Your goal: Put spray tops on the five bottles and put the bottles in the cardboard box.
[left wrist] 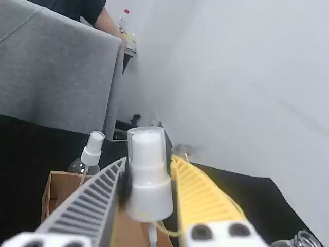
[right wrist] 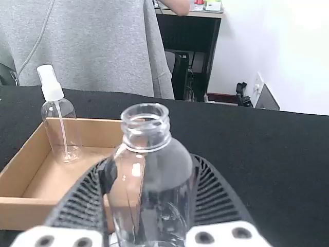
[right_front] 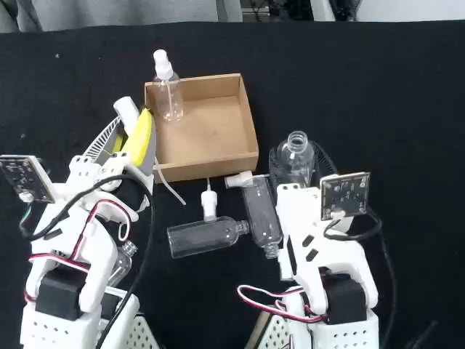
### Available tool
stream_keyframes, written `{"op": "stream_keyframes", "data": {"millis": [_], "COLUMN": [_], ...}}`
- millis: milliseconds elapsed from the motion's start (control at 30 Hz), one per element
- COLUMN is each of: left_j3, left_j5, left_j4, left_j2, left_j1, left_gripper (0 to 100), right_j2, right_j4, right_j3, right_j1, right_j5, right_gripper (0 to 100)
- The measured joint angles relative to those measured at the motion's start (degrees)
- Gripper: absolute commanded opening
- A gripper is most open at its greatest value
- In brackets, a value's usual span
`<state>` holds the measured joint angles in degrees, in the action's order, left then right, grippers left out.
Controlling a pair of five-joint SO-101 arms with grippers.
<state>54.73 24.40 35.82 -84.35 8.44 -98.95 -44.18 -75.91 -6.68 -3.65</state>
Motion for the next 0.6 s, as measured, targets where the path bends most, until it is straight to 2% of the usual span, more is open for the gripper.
{"op": "stream_keyframes", "data": {"millis": [267,600], "left_j3": [0.00,0.00], "left_j5": [6.42,6.59], "left_j4": [0.00,0.00], "left_j2": [-0.26,-6.15], "left_j1": [-6.68,-6.86], "left_gripper": [3,3], "right_j2": [-4.04,-4.04], "right_j4": [0.00,0.18], "right_j3": [-5.10,-10.11], "right_j1": [-8.35,-14.07], "right_j5": [0.00,0.00], "right_gripper": [1.1,1.1]}}
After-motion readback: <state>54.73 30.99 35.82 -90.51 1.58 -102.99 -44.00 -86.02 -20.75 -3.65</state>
